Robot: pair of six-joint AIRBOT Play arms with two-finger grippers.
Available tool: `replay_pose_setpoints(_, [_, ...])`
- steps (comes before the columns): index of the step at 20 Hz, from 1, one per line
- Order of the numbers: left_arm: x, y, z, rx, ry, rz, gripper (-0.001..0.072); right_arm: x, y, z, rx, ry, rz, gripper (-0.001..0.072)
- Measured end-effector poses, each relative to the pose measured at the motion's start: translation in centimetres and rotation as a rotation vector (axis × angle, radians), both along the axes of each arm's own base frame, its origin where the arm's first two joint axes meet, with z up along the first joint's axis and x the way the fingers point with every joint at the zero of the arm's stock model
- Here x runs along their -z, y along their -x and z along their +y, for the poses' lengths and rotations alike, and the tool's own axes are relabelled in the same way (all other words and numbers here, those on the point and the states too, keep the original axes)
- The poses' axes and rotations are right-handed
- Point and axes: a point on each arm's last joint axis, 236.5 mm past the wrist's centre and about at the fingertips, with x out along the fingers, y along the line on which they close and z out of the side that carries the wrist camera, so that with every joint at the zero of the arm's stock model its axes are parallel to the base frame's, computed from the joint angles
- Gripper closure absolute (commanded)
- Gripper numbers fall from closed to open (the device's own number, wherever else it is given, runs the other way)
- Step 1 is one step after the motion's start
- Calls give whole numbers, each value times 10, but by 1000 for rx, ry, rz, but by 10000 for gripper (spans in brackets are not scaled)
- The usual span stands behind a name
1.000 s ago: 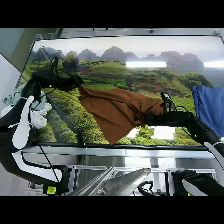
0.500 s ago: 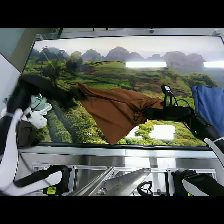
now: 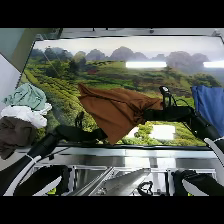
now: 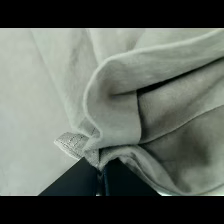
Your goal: Fold the shirts.
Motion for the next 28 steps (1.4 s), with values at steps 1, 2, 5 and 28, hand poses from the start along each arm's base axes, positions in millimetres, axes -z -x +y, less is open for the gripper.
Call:
replay_pose_setpoints(1, [6,3,-7,-4,-5,-9,57,0,1,0,-5,0,2,686])
replay_pose_setpoints(2, [11,4,-13,-4,-11,-19,139,0,2,1,-8,-1,6,686])
replay_pose_setpoints(5, [23,-6,-35,-11,-28,-46,247,1,10,3,-30,-5,31,686])
replay_pose_setpoints(28, [-89,-73,111,-42,-203,-272,695,9,42,-123,309,-79,231,91])
